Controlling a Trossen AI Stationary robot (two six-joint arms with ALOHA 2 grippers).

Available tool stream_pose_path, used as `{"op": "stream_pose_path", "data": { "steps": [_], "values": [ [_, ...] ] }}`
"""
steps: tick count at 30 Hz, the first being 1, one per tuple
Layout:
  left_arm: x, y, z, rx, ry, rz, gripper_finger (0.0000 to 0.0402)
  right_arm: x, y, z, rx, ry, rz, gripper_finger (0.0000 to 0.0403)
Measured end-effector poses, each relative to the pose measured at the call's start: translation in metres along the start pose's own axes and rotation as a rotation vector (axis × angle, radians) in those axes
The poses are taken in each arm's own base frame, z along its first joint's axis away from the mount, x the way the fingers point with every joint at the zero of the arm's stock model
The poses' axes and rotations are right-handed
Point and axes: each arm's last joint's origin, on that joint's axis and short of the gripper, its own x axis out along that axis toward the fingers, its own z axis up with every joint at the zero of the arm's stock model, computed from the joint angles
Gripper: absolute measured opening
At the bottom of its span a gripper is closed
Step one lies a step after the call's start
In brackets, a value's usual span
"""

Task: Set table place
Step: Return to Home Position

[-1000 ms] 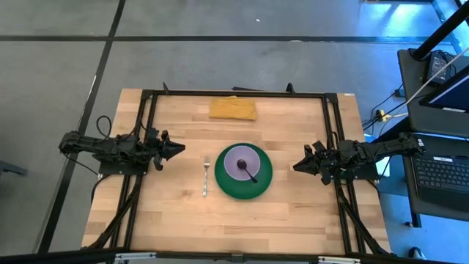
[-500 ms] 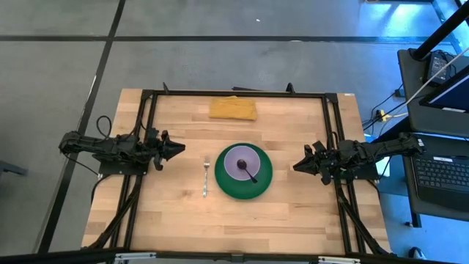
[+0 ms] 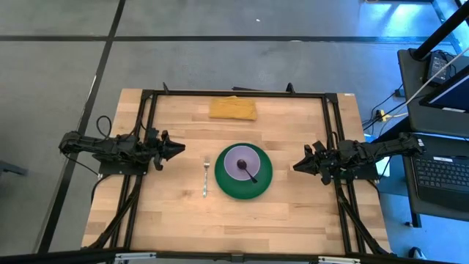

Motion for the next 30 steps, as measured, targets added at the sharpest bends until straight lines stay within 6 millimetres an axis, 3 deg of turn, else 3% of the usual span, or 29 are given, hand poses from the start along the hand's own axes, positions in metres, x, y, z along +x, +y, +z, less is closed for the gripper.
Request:
{"op": "stream_pose_path", "data": {
  "steps": [30],
  "values": [
    [0.0000, 0.0000, 0.0000, 0.000, 0.000, 0.000, 0.0019, 0.0000, 0.0000, 0.0000, 0.001, 0.000, 0.000, 0.0053]
  ]
}}
